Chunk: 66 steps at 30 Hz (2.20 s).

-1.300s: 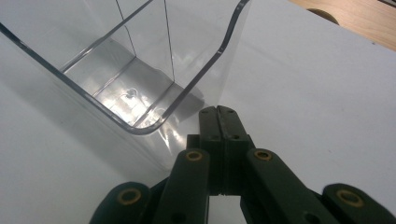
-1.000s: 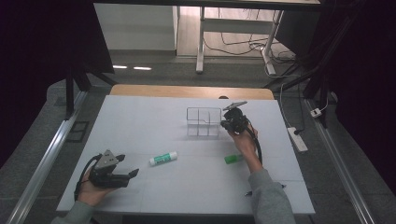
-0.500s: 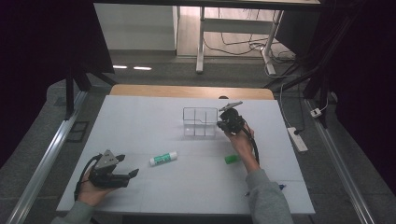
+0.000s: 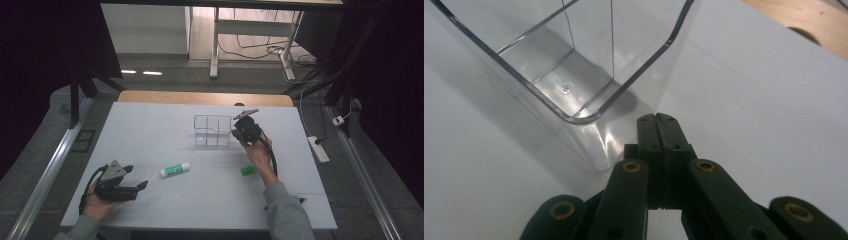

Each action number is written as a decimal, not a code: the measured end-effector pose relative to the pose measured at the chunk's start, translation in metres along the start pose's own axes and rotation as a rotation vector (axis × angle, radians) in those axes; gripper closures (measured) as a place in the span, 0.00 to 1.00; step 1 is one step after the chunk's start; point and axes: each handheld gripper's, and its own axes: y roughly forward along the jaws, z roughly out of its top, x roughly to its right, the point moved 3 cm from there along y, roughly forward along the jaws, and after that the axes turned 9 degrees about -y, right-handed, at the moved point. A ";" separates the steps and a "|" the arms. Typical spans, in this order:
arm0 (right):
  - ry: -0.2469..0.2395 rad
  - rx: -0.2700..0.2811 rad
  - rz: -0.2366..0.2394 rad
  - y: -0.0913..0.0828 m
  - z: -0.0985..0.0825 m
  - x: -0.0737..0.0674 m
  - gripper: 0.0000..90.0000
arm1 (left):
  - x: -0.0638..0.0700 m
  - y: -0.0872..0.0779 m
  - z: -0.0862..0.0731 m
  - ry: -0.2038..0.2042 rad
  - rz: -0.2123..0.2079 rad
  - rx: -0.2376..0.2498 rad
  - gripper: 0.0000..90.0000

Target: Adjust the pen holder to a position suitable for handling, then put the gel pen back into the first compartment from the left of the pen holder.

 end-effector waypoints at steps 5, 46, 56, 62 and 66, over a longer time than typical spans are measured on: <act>-0.012 0.032 -0.002 -0.019 -0.005 -0.002 1.00 | 0.001 0.001 0.000 0.005 -0.001 -0.005 0.23; -0.057 0.193 0.177 -0.126 -0.091 -0.015 0.39 | 0.001 0.003 0.001 0.003 0.002 -0.012 0.23; -0.112 0.152 0.202 -0.141 -0.107 -0.025 0.36 | 0.000 0.004 0.001 0.004 -0.003 -0.009 0.23; -0.129 0.124 0.220 -0.144 -0.117 -0.028 0.36 | -0.002 0.004 0.000 0.002 -0.012 -0.007 0.23; -0.125 0.121 0.225 -0.145 -0.120 -0.029 0.36 | -0.003 0.003 0.000 0.000 -0.010 -0.003 0.23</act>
